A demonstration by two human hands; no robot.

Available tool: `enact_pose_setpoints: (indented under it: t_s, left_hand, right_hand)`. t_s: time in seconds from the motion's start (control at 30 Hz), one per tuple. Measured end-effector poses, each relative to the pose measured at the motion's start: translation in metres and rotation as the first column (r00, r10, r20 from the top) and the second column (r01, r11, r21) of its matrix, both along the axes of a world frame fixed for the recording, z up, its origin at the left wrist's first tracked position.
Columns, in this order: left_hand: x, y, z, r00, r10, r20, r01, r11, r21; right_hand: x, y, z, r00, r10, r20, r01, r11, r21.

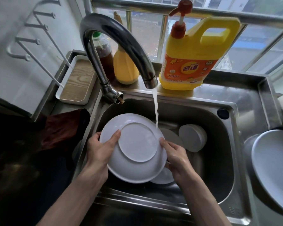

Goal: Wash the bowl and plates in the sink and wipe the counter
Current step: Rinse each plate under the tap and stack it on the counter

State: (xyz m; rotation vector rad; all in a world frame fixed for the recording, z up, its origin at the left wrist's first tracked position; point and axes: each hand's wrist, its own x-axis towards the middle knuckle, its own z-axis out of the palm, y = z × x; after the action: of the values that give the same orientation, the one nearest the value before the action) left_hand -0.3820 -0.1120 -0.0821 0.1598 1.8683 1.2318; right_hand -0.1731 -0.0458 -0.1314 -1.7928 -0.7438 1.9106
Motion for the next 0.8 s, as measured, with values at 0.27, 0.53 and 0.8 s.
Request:
enact_pose_setpoints:
  t_s: [0.27, 0.53, 0.8]
  left_hand:
    - [0.020, -0.007, -0.017, 0.984, 0.086, 0.156, -0.071, 0.992, -0.100]
    - [0.029, 0.009, -0.058, 0.962, -0.081, 0.260, 0.131, 0.975, -0.178]
    - [0.043, 0.042, -0.048, 0.921, -0.050, 0.387, 0.084, 0.994, -0.071]
  right_hand:
    - [0.000, -0.001, 0.019, 0.987, -0.136, -0.083, 0.147, 0.978, 0.148]
    - [0.006, 0.005, 0.056, 0.992, -0.096, -0.083, 0.120, 0.917, 0.381]
    - [0.008, -0.005, 0.062, 0.996, 0.006, -0.093, 0.041, 0.872, 0.487]
